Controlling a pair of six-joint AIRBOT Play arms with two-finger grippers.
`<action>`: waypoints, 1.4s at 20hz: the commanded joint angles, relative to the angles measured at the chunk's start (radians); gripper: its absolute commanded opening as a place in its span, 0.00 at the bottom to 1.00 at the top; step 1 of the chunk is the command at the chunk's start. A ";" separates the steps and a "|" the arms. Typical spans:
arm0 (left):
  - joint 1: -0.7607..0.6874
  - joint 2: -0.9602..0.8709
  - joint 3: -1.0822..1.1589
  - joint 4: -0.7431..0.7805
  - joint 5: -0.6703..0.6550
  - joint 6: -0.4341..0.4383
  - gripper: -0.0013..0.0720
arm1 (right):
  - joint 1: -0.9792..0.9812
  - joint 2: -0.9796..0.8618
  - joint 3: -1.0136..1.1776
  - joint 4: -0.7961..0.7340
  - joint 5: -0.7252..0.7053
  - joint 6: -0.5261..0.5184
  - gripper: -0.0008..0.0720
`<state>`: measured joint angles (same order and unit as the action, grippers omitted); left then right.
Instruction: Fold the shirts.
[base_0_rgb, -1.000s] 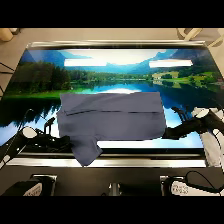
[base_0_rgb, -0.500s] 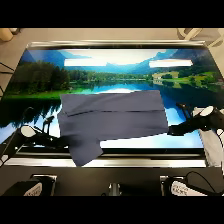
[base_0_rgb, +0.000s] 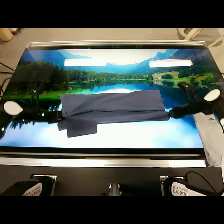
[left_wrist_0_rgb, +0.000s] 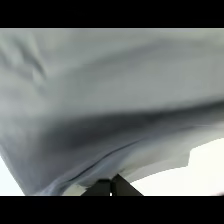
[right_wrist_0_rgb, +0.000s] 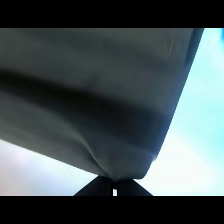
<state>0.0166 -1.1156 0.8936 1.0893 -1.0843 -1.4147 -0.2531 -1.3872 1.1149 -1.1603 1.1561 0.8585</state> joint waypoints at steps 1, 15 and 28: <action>0.001 -0.150 0.162 0.015 0.004 -0.005 0.04 | 0.087 -0.118 0.151 -0.063 -0.103 0.049 0.04; 0.038 -0.666 0.625 0.011 -0.101 0.001 0.07 | 0.110 -0.446 0.402 -0.058 -0.126 0.170 0.04; 0.064 -0.496 0.704 0.010 -0.224 0.021 0.81 | -0.095 -0.496 0.415 0.321 -0.029 0.103 0.96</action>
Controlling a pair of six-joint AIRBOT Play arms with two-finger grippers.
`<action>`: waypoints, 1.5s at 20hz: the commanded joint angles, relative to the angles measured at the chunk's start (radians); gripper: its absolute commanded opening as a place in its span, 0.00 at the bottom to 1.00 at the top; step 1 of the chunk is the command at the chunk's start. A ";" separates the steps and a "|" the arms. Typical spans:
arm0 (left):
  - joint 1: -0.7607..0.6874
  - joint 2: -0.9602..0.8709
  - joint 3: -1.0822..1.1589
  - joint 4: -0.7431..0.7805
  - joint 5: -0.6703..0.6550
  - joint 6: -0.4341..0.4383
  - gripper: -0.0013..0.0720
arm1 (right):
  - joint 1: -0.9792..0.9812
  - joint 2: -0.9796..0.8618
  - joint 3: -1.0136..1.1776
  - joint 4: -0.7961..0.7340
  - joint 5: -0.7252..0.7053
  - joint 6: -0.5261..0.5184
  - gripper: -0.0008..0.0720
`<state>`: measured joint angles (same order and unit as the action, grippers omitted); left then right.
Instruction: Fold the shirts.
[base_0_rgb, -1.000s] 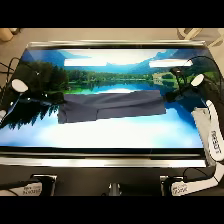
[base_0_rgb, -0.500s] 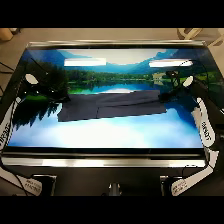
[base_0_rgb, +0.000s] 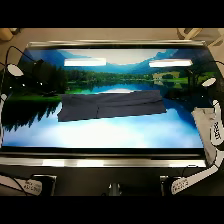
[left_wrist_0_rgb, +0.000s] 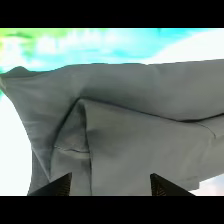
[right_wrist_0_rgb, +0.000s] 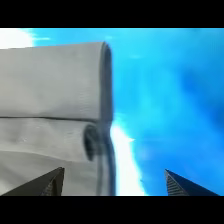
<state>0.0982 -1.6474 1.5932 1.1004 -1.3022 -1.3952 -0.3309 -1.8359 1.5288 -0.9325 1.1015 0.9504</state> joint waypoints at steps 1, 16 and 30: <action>-0.031 0.043 0.004 -0.001 -0.006 0.001 0.81 | -0.004 -0.069 0.001 0.097 0.026 0.011 0.96; -0.349 -0.028 -0.030 -0.105 0.278 -0.003 0.07 | 0.105 0.112 0.001 0.177 0.129 -0.073 0.04; -0.680 -0.336 -0.030 -0.706 0.739 -0.003 0.05 | 0.352 0.606 0.001 0.137 0.176 0.266 0.04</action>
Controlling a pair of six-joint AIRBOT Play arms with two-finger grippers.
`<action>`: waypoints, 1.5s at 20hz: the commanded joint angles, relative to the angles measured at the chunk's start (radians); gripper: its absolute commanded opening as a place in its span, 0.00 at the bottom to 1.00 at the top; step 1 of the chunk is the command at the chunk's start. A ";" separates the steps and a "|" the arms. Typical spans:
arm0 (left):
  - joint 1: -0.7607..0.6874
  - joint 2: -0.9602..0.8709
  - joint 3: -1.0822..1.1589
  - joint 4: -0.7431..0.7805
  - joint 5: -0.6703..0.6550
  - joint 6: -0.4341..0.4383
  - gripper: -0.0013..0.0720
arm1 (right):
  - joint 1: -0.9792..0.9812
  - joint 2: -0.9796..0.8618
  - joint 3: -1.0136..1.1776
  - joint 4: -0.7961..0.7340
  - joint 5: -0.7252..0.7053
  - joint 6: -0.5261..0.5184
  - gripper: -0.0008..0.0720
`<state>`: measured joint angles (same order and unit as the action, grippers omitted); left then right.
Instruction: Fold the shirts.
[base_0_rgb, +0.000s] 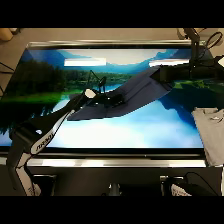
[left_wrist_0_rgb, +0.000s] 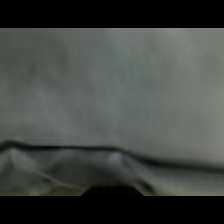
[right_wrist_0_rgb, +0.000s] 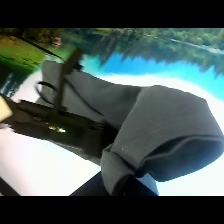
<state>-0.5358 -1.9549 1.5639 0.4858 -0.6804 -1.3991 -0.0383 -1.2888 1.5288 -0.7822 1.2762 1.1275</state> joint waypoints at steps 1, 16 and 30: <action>-0.059 -0.032 0.000 -0.142 0.156 0.001 0.05 | 0.083 0.067 0.001 -0.029 0.000 0.116 0.04; 0.477 0.537 -0.001 0.934 -0.350 -0.251 0.05 | 0.417 -0.247 0.001 0.029 -0.555 0.105 0.04; 0.566 0.800 -0.016 0.933 -0.427 -0.224 0.05 | 0.745 -0.575 0.001 0.326 -0.957 0.106 0.87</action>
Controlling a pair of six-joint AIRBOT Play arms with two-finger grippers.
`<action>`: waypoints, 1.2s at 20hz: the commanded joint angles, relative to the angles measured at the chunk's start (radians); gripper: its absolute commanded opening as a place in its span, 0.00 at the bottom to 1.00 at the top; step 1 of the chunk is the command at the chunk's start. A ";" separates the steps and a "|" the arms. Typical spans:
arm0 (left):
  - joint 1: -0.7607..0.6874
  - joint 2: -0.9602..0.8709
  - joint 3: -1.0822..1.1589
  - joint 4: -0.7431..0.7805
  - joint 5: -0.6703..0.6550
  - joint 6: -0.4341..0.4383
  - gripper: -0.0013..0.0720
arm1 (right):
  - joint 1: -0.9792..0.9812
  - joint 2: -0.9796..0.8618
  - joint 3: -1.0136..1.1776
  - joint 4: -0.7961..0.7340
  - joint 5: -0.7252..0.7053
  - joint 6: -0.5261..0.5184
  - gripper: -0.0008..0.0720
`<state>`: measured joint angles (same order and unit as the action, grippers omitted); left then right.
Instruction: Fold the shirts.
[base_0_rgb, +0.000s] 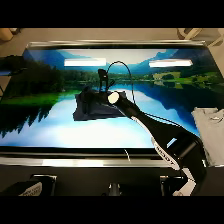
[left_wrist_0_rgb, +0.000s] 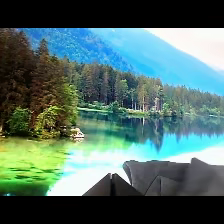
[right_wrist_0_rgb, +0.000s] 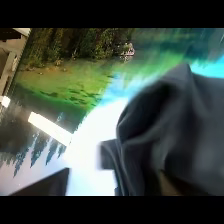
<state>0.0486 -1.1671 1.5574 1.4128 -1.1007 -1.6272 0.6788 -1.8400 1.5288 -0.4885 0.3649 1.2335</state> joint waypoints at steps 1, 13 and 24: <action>-0.020 0.012 -0.017 0.006 -0.007 0.012 0.05 | 0.011 -0.015 0.001 0.031 -0.016 -0.006 0.89; -0.019 0.012 -0.103 0.009 0.019 0.057 0.05 | -0.581 0.091 -0.001 -0.601 0.765 0.069 0.86; -0.019 0.011 -0.104 0.002 0.017 0.056 0.05 | -0.512 -0.110 -0.001 -0.177 0.670 -0.056 0.72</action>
<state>0.0303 -1.1561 1.4540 1.4212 -1.0847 -1.5707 0.1448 -1.9240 1.5280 -0.7219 1.0569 1.1862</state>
